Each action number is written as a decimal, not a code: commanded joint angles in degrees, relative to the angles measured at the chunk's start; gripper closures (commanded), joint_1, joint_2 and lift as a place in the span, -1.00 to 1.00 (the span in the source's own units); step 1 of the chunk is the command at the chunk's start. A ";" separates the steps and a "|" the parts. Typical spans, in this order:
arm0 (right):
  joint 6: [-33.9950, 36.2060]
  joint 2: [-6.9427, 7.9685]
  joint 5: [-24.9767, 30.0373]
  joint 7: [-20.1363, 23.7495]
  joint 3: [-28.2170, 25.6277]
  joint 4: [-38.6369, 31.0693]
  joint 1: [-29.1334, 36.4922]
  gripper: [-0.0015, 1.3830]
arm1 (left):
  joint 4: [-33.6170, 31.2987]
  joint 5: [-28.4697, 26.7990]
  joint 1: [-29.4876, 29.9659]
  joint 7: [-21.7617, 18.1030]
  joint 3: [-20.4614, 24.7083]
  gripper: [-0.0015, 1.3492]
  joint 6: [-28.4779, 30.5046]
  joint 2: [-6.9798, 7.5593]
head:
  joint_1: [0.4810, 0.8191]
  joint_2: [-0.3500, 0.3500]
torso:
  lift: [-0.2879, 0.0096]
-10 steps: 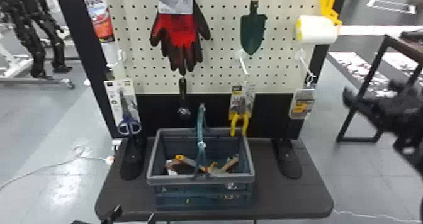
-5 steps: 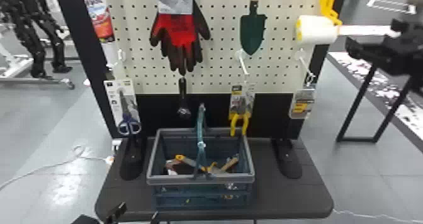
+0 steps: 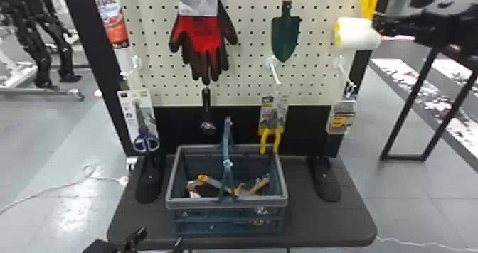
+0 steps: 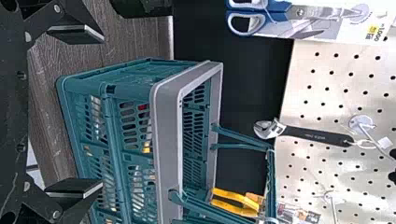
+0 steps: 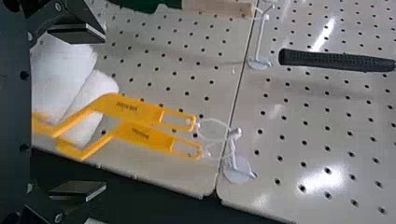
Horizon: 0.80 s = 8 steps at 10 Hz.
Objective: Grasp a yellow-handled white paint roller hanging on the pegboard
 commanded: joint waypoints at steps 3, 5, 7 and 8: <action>1.68 0.76 -7.18 3.46 4.65 8.59 -5.63 -0.74 | 1.12 0.02 -1.33 -0.28 -0.79 -0.69 0.03 0.00 | -0.60 0.00 | 0.26; 1.33 0.76 -6.66 4.60 5.35 10.35 -6.95 -0.74 | 1.83 0.02 -1.95 -0.63 -1.05 -0.69 -0.06 -0.09 | -0.60 0.00 | 0.26; 0.27 0.68 -6.48 5.30 5.79 11.85 -8.18 -0.73 | 2.44 -0.25 -2.74 -1.25 -1.14 -0.69 0.03 -0.53 | -0.60 0.00 | 0.26; -0.43 0.68 -6.39 5.39 5.79 12.37 -8.53 -0.47 | 2.62 -0.34 -3.09 -1.51 -1.14 -0.69 0.03 -0.53 | -0.60 0.00 | 0.26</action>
